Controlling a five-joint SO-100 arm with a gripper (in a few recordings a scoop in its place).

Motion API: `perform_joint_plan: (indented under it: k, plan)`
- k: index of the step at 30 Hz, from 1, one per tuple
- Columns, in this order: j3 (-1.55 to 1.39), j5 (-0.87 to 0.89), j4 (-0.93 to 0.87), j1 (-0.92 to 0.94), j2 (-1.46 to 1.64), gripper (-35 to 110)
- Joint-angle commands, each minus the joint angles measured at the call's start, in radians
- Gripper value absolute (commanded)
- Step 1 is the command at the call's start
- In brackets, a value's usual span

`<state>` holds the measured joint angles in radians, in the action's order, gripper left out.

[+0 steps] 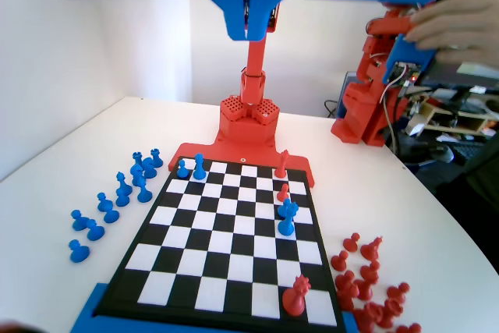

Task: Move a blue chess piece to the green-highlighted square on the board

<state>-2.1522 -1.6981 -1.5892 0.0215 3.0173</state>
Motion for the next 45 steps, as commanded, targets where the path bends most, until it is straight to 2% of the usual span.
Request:
perform_joint_plan:
  k: [1, 9, 18, 27, 33, 45]
  plan:
    - [0.114, 0.020, -0.021, -0.008, -0.100, 1]
    - [0.357, 0.037, -0.101, 0.017, -0.388, 1]
    - [0.436, -0.025, 0.011, 0.176, -0.689, 1]
    - [0.474, -0.103, 0.031, 0.304, -0.946, 1]
    - [0.454, -0.132, 0.100, 0.322, -1.075, 1]
    - [0.258, -0.167, 0.390, 0.314, -1.226, 4]
